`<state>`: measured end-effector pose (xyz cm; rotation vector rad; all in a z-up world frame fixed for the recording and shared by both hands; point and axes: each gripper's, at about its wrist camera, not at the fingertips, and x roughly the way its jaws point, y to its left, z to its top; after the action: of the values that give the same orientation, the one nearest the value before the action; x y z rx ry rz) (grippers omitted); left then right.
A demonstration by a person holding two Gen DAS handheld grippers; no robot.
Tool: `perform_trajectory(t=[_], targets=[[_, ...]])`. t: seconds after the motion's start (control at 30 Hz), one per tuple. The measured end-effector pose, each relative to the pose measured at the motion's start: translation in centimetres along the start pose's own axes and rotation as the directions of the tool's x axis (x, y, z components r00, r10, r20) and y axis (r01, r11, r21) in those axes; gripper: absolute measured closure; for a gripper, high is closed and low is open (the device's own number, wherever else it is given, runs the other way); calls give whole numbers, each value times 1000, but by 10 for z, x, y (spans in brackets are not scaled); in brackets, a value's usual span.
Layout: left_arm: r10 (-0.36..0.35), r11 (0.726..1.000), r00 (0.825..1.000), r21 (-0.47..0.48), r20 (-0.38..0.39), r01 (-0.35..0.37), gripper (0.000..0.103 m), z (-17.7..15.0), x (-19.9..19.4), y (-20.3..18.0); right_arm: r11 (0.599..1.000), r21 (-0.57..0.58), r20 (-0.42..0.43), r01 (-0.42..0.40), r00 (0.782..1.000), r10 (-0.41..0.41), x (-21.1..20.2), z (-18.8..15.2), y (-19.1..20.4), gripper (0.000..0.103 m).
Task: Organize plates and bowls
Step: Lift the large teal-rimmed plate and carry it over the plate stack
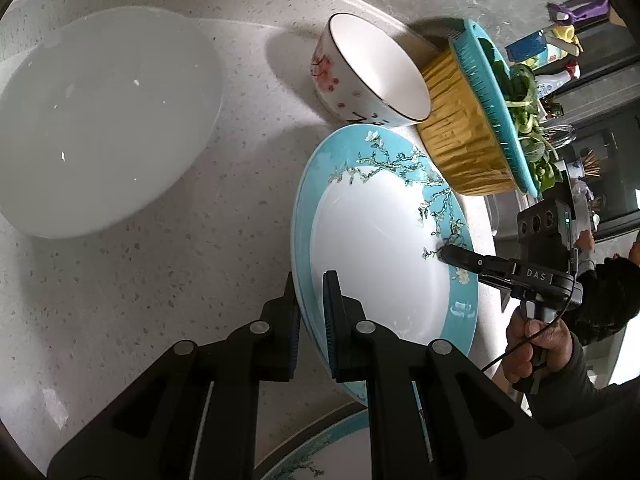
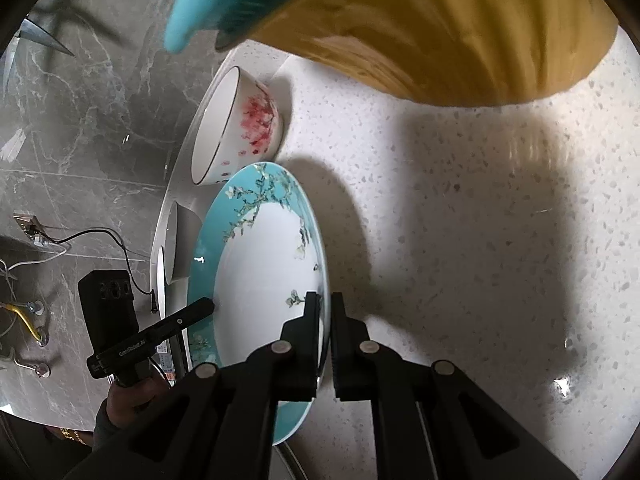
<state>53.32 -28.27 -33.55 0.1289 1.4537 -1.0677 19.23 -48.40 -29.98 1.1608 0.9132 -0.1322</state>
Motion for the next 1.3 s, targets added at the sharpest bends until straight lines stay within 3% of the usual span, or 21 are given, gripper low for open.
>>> perform_trajectory(t=[0.67,1.3], targets=[[5,1000,998,-9,66,-5,94,-40,-45,1,998,-56,2,-18,1000,18,-12,-18,32,96],[24,999,992,-42,125,-19,94,-138,-115,17,987,-156,-53,-35,998,27,-13,-80,79,95]])
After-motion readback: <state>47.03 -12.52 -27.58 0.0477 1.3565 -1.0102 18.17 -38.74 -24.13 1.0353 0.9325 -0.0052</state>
